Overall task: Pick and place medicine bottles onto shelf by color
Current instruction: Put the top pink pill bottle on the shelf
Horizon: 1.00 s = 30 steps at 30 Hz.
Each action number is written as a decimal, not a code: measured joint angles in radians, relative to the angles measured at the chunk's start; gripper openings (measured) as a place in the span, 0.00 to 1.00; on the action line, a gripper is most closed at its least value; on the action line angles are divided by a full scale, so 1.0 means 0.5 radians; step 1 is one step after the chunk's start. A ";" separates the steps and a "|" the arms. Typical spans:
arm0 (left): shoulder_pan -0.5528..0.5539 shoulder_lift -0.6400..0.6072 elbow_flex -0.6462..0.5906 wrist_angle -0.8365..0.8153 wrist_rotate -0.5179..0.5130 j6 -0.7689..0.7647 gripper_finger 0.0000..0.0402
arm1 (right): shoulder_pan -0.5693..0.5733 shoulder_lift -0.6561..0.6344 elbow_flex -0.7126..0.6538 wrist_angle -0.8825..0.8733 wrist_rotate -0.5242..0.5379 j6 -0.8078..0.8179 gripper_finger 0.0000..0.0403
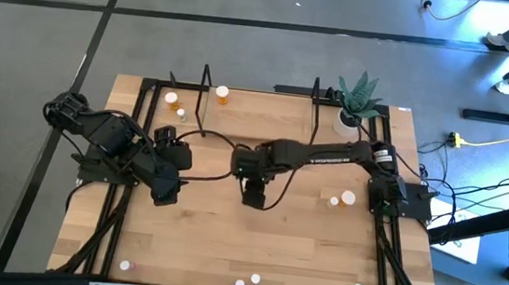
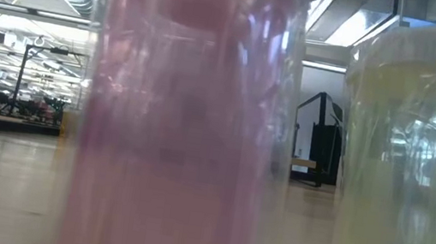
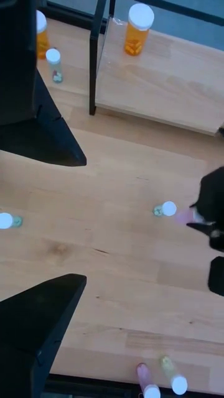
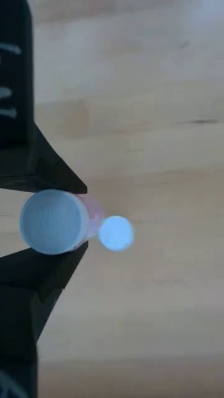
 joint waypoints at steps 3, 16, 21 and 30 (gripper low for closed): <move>0.002 0.000 0.001 0.000 0.000 -0.002 0.72 | -0.041 -0.002 0.161 -0.076 0.002 0.000 0.31; 0.183 0.000 0.000 0.045 -0.014 -0.010 0.72 | -0.351 -0.002 0.641 -0.254 0.086 -0.215 0.31; 0.356 0.000 0.000 0.045 -0.065 -0.009 0.72 | -0.507 -0.001 0.661 -0.219 0.122 -0.369 0.31; 0.624 0.000 0.001 0.045 -0.078 0.053 0.72 | -0.900 0.002 0.640 -0.289 0.124 -0.454 0.31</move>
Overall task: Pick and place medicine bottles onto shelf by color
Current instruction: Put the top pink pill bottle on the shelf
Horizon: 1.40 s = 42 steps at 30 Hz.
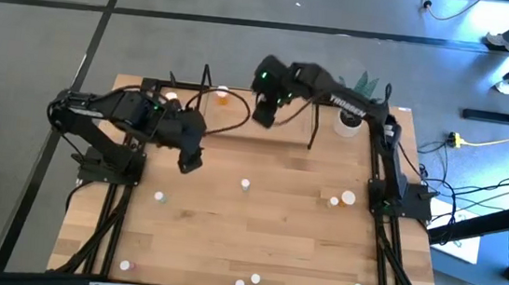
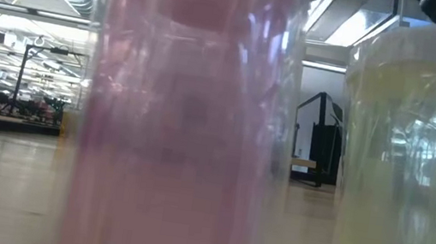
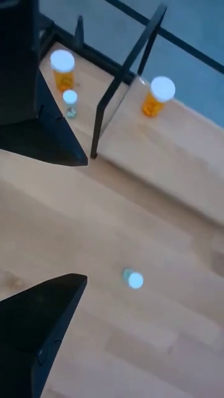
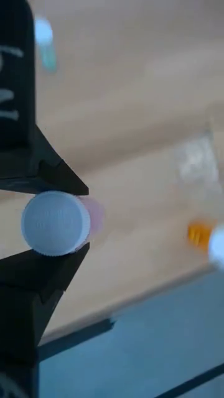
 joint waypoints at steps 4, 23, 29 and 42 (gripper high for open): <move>0.102 0.000 -0.001 0.002 0.001 0.085 0.72 | -0.165 0.000 -0.036 -0.012 0.006 0.003 0.31; 0.580 0.000 -0.001 0.294 0.034 0.564 0.72 | -0.387 -0.001 -0.540 0.202 0.119 0.237 0.31; 0.675 0.000 -0.001 0.545 0.145 0.674 0.72 | -0.411 -0.001 -0.620 0.204 0.105 0.147 0.31; 0.790 0.000 -0.001 0.591 0.147 0.689 0.72 | -0.474 -0.001 -0.826 0.359 0.088 -0.102 0.31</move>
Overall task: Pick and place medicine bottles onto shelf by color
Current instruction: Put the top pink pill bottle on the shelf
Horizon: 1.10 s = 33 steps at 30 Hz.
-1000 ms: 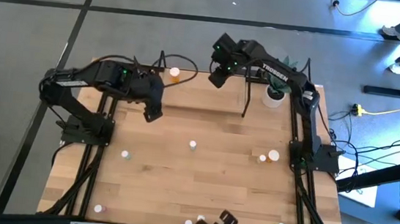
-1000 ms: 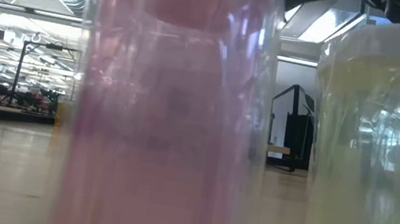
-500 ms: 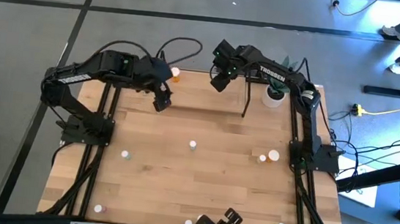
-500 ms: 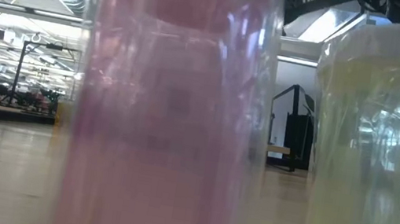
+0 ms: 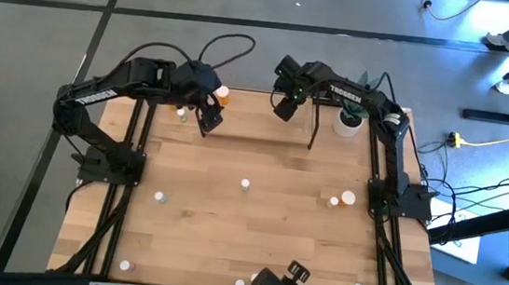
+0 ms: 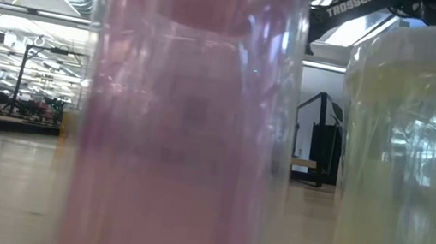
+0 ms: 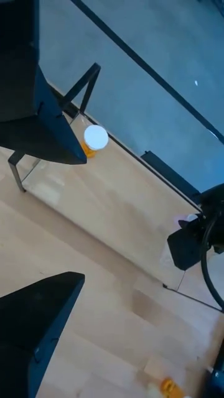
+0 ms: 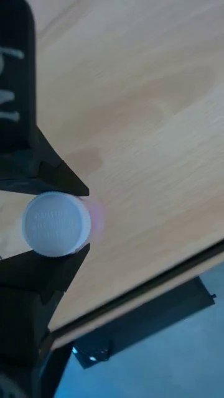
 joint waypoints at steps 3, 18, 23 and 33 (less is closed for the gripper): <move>0.006 0.000 0.000 -0.001 0.000 0.000 0.72 | -0.003 0.000 0.001 0.022 0.001 -0.138 0.31; 0.006 0.000 0.000 -0.004 0.000 0.000 0.72 | -0.090 0.000 0.001 0.004 -0.210 -0.688 0.31; 0.006 0.000 0.000 -0.004 0.000 0.000 0.72 | -0.113 0.000 0.002 0.004 -0.211 -0.702 0.31; 0.006 0.000 0.000 -0.003 0.000 0.000 0.72 | -0.123 0.000 0.002 0.002 -0.282 -0.942 0.31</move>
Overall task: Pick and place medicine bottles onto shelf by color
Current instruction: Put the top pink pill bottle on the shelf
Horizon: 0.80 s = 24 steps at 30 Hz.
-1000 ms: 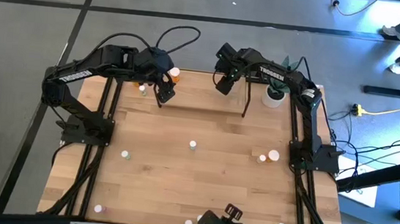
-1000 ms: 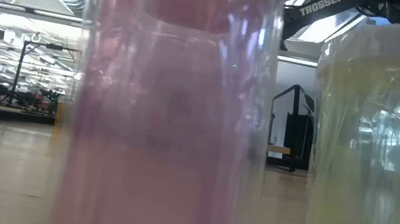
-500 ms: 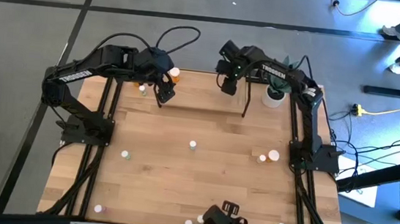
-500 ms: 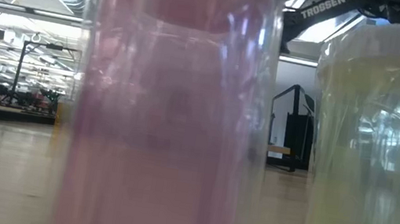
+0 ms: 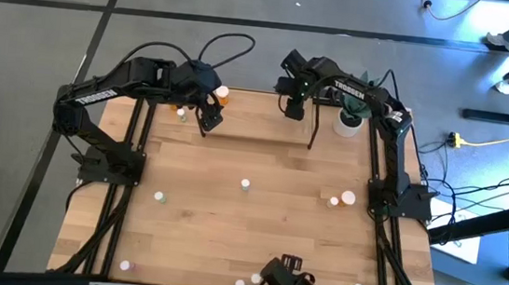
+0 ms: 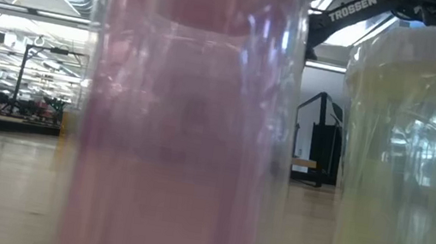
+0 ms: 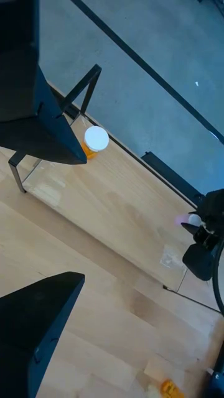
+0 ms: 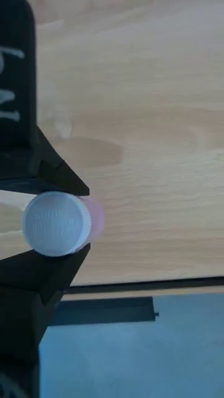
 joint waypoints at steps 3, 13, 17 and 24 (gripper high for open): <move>0.000 0.000 0.000 0.000 0.000 0.000 0.72 | -0.022 0.000 0.000 -0.040 -0.052 -0.006 0.31; 0.000 0.000 0.000 0.000 0.000 0.000 0.72 | -0.051 -0.003 -0.101 0.037 -0.138 -0.070 0.31; 0.000 0.000 0.000 0.000 0.000 0.000 0.72 | -0.050 -0.012 -0.153 0.087 -0.089 -0.081 0.31; 0.021 0.000 0.000 0.000 -0.001 0.000 0.72 | -0.050 -0.011 -0.143 0.099 -0.075 -0.091 0.31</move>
